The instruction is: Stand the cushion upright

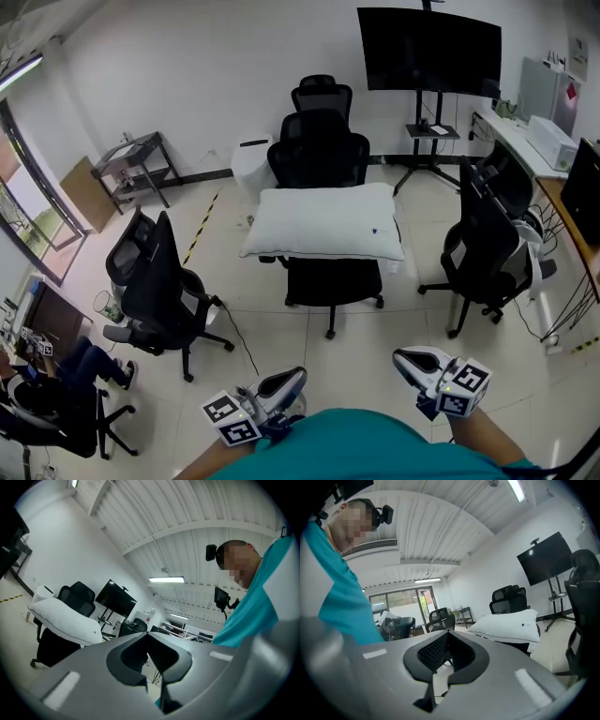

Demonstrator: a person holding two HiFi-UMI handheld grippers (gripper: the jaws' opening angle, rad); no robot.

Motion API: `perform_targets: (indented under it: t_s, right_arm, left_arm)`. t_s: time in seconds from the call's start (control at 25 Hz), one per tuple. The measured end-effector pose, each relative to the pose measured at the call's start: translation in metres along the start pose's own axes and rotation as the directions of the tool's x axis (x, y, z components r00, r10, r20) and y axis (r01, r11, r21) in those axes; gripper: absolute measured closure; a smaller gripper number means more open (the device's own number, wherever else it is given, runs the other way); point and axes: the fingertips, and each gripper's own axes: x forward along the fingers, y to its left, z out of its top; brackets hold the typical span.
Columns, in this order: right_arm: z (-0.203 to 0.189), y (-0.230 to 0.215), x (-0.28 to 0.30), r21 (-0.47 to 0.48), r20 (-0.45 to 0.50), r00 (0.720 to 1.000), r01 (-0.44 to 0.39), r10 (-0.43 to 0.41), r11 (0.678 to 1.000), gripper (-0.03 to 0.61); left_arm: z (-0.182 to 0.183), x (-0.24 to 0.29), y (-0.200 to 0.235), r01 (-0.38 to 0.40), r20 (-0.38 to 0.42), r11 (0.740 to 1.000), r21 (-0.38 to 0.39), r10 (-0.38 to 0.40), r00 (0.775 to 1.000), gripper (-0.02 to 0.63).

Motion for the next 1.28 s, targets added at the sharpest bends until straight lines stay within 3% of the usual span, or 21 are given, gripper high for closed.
perform_targets:
  t_s: [0.16, 0.32, 0.44, 0.56, 0.72, 0.88, 1.04, 1.28]
  right_arm:
    - [0.011, -0.024, 0.053, -0.022, -0.019, 0.999, 0.026, -0.027, 0.999, 0.575]
    - [0.029, -0.055, 0.120, -0.022, -0.015, 0.996, 0.085, -0.086, 0.996, 0.575]
    - [0.046, -0.089, 0.157, 0.012, -0.005, 0.986, 0.166, -0.166, 0.986, 0.574]
    - [0.064, -0.131, 0.191, 0.049, -0.010, 0.976, 0.220, -0.220, 0.974, 0.513]
    - [0.068, -0.190, 0.210, 0.070, -0.057, 0.952, 0.305, -0.301, 0.950, 0.444]
    - [0.066, -0.281, 0.218, 0.131, -0.100, 0.939, 0.341, -0.329, 0.931, 0.384]
    - [0.074, -0.411, 0.229, 0.237, -0.128, 0.929, 0.370, -0.348, 0.898, 0.300]
    - [0.036, -0.582, 0.259, 0.343, -0.323, 0.890, 0.426, -0.320, 0.837, 0.114]
  left_arm:
    - [0.021, 0.004, 0.057, 0.035, 0.015, 0.999, -0.009, -0.035, 0.999, 0.602]
    - [0.073, -0.003, 0.138, 0.060, 0.042, 0.998, 0.000, -0.060, 0.997, 0.602]
    - [0.113, 0.003, 0.187, 0.122, 0.015, 0.992, 0.036, -0.123, 0.992, 0.601]
    - [0.137, 0.012, 0.230, 0.151, -0.023, 0.987, 0.062, -0.150, 0.988, 0.601]
    - [0.155, 0.027, 0.269, 0.152, -0.026, 0.988, 0.034, -0.151, 0.988, 0.602]
    - [0.162, 0.049, 0.305, 0.100, -0.025, 0.994, 0.043, -0.099, 0.995, 0.601]
    - [0.177, 0.085, 0.332, -0.007, -0.005, 0.997, 0.081, 0.008, 1.000, 0.602]
    - [0.201, 0.138, 0.361, -0.170, 0.078, 0.984, 0.046, 0.166, 0.983, 0.602]
